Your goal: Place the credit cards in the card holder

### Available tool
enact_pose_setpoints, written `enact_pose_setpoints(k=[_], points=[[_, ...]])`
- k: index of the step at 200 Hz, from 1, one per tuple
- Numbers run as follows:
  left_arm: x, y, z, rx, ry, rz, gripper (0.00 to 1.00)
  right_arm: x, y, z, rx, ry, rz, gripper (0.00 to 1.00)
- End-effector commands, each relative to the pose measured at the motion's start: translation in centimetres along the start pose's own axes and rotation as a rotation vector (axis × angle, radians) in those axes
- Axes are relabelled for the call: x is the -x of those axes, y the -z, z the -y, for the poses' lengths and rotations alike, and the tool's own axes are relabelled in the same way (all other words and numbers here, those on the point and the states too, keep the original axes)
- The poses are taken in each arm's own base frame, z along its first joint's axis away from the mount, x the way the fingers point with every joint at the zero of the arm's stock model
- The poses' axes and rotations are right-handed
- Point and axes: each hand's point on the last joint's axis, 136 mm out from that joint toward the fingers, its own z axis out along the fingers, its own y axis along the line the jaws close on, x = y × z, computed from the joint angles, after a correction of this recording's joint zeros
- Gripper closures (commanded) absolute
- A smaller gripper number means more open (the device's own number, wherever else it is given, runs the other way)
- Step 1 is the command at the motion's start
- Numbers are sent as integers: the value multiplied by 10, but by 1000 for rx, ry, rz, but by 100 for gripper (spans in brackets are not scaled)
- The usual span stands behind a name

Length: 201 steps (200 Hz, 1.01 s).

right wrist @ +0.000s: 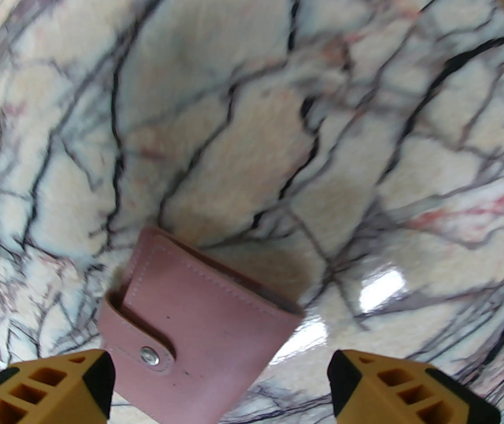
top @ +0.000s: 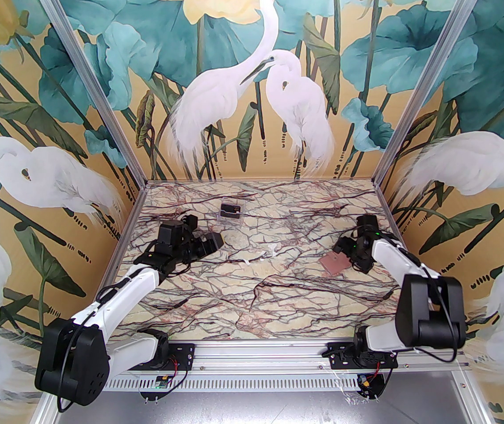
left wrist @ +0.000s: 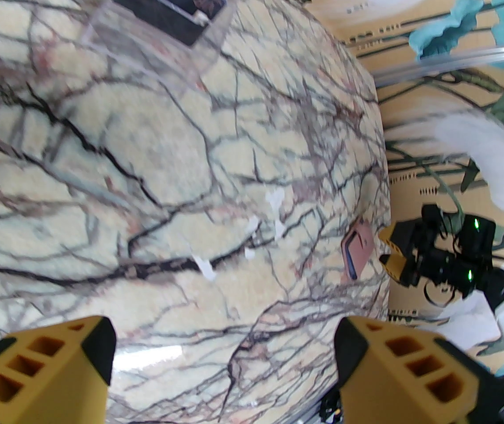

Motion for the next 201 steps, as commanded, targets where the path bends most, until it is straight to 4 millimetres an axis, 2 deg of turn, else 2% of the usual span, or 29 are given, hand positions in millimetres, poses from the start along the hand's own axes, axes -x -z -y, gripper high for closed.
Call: enact_pose_setpoints(k=[1, 52, 84, 127, 161, 201], points=[[-21, -2, -8, 12, 36, -63, 13, 9, 0, -18, 57, 32, -20, 12], [-26, -4, -7, 5, 25, -83, 13, 10, -6, -13, 29, 45, -24, 12], [-25, -4, -7, 17, 17, -85, 13, 28, -7, 10, -132, 67, 37, 12], [-28, -4, -9, 24, 14, -89, 13, 41, -16, -7, -89, 87, 21, 10], [-30, -4, -9, 21, 14, -92, 13, 26, -30, -21, -13, 96, -67, 10], [-33, -6, -12, 28, 21, -99, 13, -5, -21, -33, 5, 164, -114, 10]])
